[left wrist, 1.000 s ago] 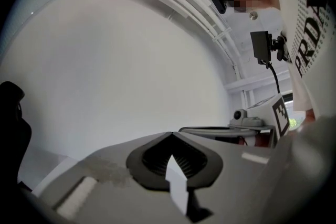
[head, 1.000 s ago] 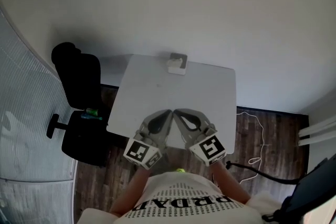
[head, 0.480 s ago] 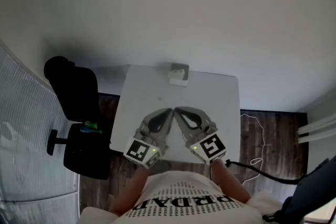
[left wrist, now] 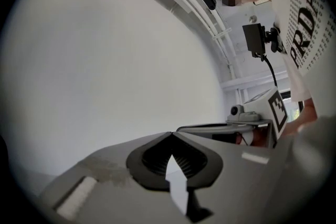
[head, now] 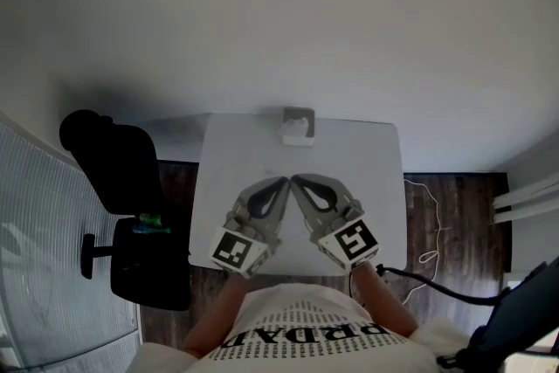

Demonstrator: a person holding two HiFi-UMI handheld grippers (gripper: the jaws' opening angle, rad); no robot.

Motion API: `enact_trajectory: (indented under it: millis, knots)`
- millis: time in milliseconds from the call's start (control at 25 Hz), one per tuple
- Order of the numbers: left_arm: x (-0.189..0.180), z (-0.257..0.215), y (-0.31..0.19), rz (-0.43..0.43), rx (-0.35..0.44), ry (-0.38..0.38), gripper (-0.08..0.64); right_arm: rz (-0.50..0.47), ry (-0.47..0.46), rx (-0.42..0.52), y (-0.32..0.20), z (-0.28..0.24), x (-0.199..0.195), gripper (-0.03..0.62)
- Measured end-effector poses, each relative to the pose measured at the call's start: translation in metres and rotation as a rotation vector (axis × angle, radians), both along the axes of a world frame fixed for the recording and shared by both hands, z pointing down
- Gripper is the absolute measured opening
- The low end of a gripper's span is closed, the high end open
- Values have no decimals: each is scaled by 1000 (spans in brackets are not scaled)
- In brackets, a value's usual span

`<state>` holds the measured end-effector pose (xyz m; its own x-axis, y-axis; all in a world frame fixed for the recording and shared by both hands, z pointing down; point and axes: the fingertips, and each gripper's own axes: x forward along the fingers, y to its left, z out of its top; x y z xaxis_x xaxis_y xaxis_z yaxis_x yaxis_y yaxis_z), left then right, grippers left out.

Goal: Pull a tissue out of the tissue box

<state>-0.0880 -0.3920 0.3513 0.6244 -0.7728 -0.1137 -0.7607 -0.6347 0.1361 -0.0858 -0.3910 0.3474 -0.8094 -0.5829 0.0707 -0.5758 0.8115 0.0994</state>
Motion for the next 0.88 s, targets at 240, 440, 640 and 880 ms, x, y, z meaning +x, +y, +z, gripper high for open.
enact_trajectory:
  millis: [240,440,640,880]
  knots:
    - [-16,11,-27,34,-24,11,-8,32,13,-35,-28,11,-17,7]
    - [-22,21,-30,74,-42,27,-8,52,50,-43,-30,20,-23,8]
    - [-28,28,-43,85,-52,45,-8,62,96,-46,-42,28,-30,7]
    - [-25,33,-51,124,-66,62,-8,84,139,-49,-50,34,-27,8]
